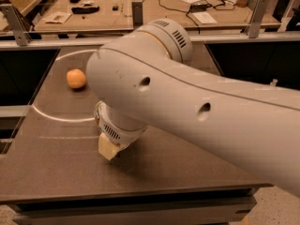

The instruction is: Place 7up can upright

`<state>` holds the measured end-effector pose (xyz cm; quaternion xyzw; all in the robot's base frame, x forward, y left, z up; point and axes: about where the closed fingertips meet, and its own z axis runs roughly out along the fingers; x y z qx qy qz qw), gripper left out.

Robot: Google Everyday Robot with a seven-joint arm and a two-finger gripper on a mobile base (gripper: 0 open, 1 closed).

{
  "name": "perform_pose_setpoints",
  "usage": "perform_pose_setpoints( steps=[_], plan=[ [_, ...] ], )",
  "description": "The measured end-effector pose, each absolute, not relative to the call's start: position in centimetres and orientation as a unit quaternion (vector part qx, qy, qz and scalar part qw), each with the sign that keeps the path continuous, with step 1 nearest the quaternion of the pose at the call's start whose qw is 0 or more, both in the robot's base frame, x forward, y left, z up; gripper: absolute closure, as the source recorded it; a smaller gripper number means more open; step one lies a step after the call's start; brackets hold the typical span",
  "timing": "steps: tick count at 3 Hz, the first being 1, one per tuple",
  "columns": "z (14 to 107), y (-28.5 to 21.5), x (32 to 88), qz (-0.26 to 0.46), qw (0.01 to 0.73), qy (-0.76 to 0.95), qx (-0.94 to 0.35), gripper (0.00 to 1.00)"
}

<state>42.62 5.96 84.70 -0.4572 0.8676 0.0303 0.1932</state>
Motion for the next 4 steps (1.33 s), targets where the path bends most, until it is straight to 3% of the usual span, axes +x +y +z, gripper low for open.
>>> perform_pose_setpoints(
  steps=[1,2,4],
  plan=[
    [86.4,4.6,43.4,0.07,0.233,0.862,-0.444,1.0],
    [85.8,1.6,45.4,0.133,0.278,0.862,-0.402,1.0],
    [86.1,2.3,45.0,0.274,0.277,0.829,-0.4,1.0]
  ],
)
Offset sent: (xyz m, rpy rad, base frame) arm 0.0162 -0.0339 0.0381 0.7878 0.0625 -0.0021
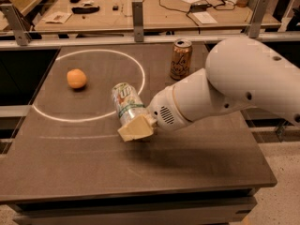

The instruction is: Place 7up can upright

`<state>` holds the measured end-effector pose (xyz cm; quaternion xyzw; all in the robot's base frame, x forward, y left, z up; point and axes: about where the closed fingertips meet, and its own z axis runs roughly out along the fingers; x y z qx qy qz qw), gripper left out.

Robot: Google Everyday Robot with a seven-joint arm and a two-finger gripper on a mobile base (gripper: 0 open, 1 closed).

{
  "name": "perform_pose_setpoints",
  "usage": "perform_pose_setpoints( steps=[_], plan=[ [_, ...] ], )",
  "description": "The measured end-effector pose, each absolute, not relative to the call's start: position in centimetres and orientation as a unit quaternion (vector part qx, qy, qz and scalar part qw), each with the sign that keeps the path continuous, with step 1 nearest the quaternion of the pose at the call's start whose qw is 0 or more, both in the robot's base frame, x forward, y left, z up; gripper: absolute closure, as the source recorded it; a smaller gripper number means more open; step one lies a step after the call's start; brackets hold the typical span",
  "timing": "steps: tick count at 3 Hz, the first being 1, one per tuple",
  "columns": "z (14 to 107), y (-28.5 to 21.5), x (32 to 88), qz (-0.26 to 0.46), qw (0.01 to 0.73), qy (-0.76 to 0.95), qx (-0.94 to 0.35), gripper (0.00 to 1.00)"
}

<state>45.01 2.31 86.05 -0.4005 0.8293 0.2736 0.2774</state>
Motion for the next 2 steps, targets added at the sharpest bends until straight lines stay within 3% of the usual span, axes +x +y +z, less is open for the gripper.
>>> perform_pose_setpoints(
  steps=[1,2],
  plan=[
    [87.7,4.2,44.6,0.284,0.256,0.81,-0.444,1.0],
    [87.0,6.0,44.8,0.213,0.239,0.78,-0.538,1.0]
  ],
)
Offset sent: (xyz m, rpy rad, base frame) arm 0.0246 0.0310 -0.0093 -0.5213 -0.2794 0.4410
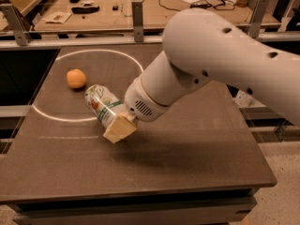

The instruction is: Place 7up can upright

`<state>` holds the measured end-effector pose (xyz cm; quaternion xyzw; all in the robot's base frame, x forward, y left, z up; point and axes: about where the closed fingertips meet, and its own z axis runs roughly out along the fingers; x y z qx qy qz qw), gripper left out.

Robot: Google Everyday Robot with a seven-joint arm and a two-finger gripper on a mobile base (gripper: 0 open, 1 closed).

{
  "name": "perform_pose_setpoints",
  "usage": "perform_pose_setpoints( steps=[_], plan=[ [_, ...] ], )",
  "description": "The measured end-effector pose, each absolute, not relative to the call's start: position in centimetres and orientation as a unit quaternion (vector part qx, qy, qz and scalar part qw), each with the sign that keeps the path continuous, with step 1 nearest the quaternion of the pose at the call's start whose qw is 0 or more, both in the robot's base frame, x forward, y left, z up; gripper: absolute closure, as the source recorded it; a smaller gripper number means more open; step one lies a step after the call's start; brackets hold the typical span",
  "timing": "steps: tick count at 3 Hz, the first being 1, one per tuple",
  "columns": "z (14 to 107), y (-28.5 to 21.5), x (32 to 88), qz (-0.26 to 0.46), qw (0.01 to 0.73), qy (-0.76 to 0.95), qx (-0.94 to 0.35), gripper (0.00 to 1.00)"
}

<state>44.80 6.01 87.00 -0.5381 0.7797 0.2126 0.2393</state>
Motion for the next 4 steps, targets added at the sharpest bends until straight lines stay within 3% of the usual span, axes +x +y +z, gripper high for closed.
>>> perform_pose_setpoints(
  steps=[2,4],
  plan=[
    [82.2,7.8,46.0,0.044,0.211,0.731,-0.647,1.0],
    [83.1,7.7,46.1,0.04,0.211,0.73,-0.649,1.0]
  ],
)
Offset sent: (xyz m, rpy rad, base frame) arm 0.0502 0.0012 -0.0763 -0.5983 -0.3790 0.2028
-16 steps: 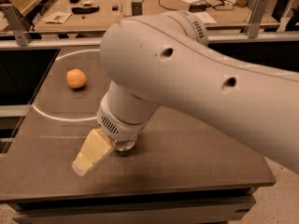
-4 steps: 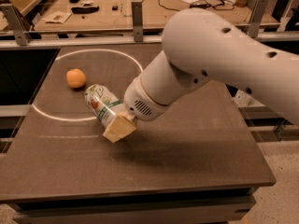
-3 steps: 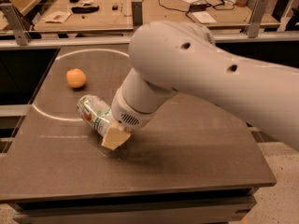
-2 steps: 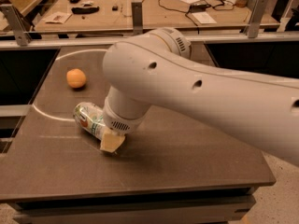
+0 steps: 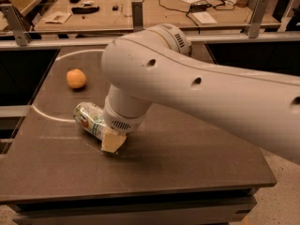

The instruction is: Place 7up can upright

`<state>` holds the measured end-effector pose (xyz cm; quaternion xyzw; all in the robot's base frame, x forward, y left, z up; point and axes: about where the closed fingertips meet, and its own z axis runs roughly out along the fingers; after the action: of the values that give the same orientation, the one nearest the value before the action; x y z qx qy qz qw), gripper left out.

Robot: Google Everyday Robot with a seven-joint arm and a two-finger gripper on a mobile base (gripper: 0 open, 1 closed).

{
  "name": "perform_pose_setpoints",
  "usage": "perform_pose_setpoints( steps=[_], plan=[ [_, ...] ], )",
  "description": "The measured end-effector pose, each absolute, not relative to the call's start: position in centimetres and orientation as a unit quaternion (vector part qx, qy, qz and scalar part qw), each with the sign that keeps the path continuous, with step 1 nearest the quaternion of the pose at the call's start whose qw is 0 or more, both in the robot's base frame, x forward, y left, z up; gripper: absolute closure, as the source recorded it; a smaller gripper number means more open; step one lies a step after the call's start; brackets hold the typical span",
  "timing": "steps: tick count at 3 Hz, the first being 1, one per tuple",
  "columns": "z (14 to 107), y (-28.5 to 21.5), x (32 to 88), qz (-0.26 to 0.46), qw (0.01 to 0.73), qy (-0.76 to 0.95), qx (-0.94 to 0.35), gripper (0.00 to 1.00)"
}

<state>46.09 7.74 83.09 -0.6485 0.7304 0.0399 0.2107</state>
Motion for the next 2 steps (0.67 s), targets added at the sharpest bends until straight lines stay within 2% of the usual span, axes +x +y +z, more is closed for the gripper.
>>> perform_pose_setpoints(
  steps=[2],
  plan=[
    [85.1,4.8,53.9,-0.045,0.214,0.749,-0.625,1.0]
  ],
)
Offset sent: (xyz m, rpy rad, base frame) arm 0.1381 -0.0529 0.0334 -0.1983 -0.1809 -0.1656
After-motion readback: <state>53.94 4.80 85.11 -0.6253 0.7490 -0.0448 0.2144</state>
